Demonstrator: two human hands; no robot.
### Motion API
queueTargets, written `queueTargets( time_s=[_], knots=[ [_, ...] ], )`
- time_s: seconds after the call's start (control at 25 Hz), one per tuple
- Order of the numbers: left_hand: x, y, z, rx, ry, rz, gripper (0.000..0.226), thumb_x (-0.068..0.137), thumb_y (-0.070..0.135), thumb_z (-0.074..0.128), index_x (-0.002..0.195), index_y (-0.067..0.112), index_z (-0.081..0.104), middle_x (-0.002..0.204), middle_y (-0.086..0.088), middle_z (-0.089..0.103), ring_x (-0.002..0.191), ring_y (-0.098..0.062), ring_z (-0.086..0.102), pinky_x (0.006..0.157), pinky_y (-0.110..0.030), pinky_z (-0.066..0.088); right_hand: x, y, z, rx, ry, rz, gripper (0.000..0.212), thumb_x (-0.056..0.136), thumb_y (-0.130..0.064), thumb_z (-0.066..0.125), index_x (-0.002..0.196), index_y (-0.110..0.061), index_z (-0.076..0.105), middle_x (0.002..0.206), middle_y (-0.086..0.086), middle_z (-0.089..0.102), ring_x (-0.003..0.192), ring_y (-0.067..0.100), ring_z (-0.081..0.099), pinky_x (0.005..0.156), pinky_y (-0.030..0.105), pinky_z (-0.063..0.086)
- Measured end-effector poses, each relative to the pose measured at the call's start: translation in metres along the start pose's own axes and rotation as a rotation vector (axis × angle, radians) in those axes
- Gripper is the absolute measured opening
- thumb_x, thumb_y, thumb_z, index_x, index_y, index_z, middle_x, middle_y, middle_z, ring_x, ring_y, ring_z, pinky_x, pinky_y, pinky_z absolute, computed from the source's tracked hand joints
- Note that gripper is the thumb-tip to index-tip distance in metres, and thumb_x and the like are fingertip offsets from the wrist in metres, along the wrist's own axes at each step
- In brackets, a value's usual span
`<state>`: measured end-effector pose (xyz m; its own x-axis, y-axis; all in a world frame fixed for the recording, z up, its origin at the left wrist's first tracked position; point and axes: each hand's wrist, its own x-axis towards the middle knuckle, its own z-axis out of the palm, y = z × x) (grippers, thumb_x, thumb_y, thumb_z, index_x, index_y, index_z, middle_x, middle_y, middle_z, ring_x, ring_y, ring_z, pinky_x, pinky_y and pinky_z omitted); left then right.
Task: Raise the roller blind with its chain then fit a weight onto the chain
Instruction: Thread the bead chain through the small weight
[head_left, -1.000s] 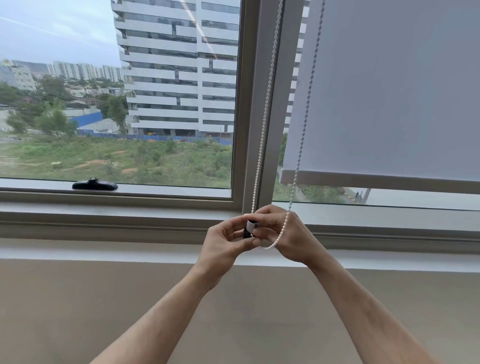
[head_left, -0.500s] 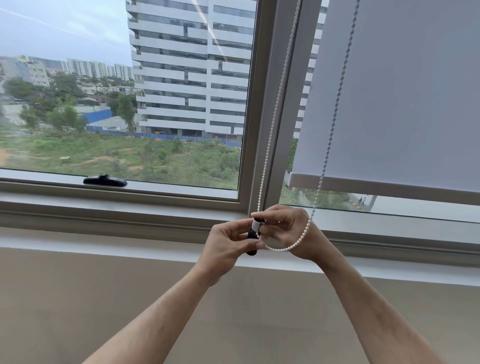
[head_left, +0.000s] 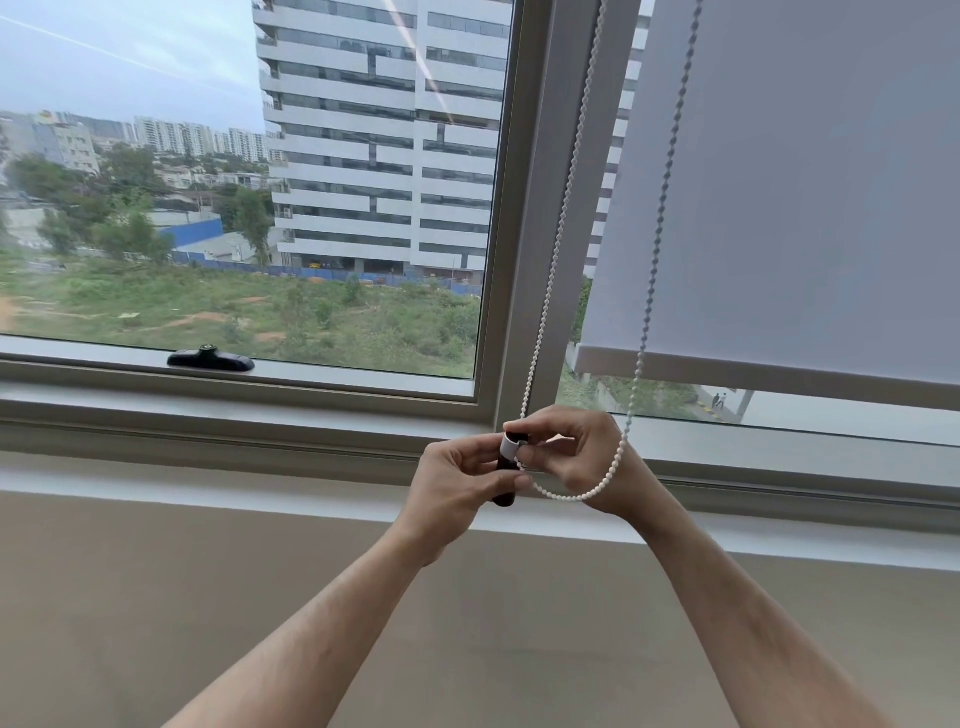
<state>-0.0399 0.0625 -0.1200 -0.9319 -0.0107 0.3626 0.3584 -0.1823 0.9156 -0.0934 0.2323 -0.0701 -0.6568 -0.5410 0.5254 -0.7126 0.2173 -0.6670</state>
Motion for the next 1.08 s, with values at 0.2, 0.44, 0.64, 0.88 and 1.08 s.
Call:
queueTargets(
  time_s=[0.2,0.44,0.64,0.88,1.08],
  knots=[
    [-0.003,0.001,0.002,-0.001,-0.011,0.006,0.030,0.073,-0.004,0.080,0.100,0.010,0.077,0.073,-0.003,0.071,0.057,-0.018,0.056,0.061,-0.027,0.052,-0.003,-0.002,0.000,-0.044,0.005,-0.050,0.020,0.080,-0.004,0.079,0.099,-0.009,0.078,0.095,0.006,0.076,0.088,0.017,0.073,0.082,0.043,0.059],
    [-0.006,0.004,0.002,-0.012,-0.058,-0.011,0.033,0.073,-0.006,0.079,0.104,0.005,0.075,0.072,-0.002,0.071,0.060,-0.020,0.061,0.065,-0.029,0.054,-0.003,-0.004,-0.010,-0.088,-0.052,-0.081,0.026,0.078,-0.002,0.080,0.103,-0.006,0.077,0.100,0.007,0.075,0.091,0.010,0.072,0.084,0.024,0.058],
    [-0.008,0.008,0.005,0.023,-0.065,-0.005,0.029,0.074,-0.001,0.079,0.100,0.011,0.077,0.072,-0.001,0.070,0.060,-0.022,0.056,0.064,-0.029,0.052,-0.006,-0.007,-0.014,-0.103,-0.059,-0.088,0.025,0.078,-0.002,0.080,0.103,-0.004,0.077,0.100,0.008,0.075,0.090,0.009,0.071,0.082,0.017,0.055],
    [-0.008,0.013,0.012,0.097,0.014,-0.034,0.038,0.072,-0.001,0.083,0.105,0.016,0.074,0.076,-0.010,0.074,0.061,-0.022,0.062,0.066,-0.030,0.054,-0.007,-0.009,-0.017,-0.176,-0.013,-0.137,0.022,0.078,0.002,0.078,0.100,-0.002,0.077,0.097,0.008,0.076,0.088,0.008,0.069,0.081,0.015,0.054],
    [-0.010,0.015,0.019,0.238,0.117,-0.094,0.043,0.066,0.016,0.087,0.098,0.028,0.059,0.077,-0.011,0.079,0.063,-0.020,0.069,0.068,-0.030,0.054,-0.008,-0.009,-0.022,-0.208,-0.033,-0.153,0.024,0.078,0.005,0.078,0.101,-0.001,0.077,0.098,0.010,0.075,0.085,0.011,0.070,0.080,0.012,0.052]
  ],
)
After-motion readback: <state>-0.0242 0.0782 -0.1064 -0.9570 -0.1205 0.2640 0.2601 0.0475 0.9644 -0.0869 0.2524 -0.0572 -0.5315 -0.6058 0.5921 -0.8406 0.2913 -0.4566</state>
